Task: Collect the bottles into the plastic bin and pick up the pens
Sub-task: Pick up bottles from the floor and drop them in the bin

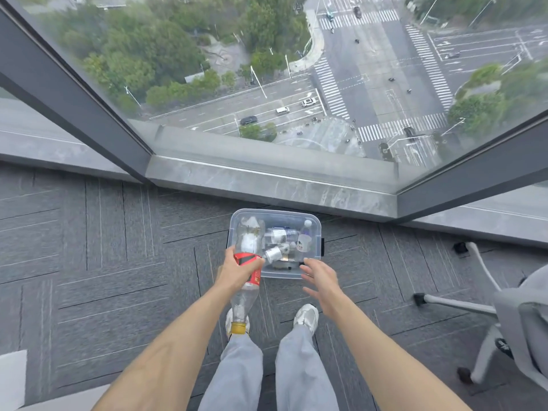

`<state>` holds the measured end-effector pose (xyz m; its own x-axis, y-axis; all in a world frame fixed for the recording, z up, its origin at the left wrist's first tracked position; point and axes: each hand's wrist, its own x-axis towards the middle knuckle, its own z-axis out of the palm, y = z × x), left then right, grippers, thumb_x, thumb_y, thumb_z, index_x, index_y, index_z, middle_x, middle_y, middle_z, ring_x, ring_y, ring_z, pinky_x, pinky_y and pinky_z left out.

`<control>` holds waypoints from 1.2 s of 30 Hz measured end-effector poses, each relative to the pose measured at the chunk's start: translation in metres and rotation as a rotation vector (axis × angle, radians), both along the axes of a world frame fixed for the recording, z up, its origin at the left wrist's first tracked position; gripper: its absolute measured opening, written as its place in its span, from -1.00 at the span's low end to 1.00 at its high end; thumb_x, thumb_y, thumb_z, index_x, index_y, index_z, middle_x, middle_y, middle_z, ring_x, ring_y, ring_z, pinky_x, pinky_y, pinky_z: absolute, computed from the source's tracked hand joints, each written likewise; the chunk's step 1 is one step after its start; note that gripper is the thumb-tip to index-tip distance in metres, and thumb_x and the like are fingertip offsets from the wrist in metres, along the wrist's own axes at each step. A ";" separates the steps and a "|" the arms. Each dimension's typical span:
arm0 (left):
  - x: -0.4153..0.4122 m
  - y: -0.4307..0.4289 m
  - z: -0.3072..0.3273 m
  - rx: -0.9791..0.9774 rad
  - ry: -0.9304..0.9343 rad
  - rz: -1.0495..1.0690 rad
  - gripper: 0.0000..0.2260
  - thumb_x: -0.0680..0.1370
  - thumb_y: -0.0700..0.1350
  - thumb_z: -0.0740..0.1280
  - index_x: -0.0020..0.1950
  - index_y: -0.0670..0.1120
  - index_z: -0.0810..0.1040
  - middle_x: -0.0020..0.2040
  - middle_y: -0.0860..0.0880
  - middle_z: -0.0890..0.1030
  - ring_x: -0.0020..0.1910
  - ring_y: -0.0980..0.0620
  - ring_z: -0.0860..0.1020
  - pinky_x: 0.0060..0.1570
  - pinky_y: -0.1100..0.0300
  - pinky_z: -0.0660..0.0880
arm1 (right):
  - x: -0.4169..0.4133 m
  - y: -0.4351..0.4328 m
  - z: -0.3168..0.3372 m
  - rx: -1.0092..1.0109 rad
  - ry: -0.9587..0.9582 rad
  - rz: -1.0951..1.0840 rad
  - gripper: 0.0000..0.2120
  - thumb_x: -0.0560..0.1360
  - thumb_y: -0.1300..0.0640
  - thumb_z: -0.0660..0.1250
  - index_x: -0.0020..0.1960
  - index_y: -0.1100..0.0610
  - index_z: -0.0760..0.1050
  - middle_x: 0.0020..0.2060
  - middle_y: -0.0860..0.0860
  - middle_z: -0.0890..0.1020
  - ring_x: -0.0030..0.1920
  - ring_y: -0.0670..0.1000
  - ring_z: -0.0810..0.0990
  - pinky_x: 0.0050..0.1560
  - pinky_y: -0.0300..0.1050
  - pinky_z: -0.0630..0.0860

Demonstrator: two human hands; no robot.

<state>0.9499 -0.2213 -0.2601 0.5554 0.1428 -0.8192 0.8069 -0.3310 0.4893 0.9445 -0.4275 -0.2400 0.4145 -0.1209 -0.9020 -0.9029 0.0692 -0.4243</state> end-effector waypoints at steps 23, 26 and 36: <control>0.043 -0.021 -0.206 0.308 -0.100 -0.355 -0.31 0.48 -0.06 0.36 0.54 -0.08 0.13 0.46 -0.14 0.30 0.44 -0.12 0.30 0.37 0.01 0.28 | -0.010 -0.037 -0.195 -0.149 0.055 0.151 -0.64 0.55 0.12 0.30 0.34 0.07 0.49 0.23 0.01 0.58 0.25 0.01 0.53 0.34 0.06 0.43; 0.031 -0.012 -0.180 0.336 -0.052 -0.297 -0.40 0.50 -0.09 0.33 0.50 -0.08 0.20 0.41 -0.11 0.38 0.37 -0.09 0.39 0.31 0.04 0.34 | -0.005 -0.035 -0.176 -0.131 0.064 0.148 -0.63 0.55 0.11 0.30 0.35 0.07 0.47 0.24 0.01 0.57 0.26 0.02 0.52 0.35 0.08 0.43; 0.025 -0.044 -0.026 0.153 -0.047 -0.170 -0.65 0.55 -0.11 0.27 0.33 -0.08 0.41 0.20 -0.04 0.53 0.09 0.00 0.50 0.08 0.12 0.44 | 0.015 -0.040 -0.034 -0.065 -0.076 0.142 -0.75 0.53 0.09 0.30 0.20 0.07 0.53 0.13 0.00 0.63 0.16 0.01 0.57 0.28 0.08 0.47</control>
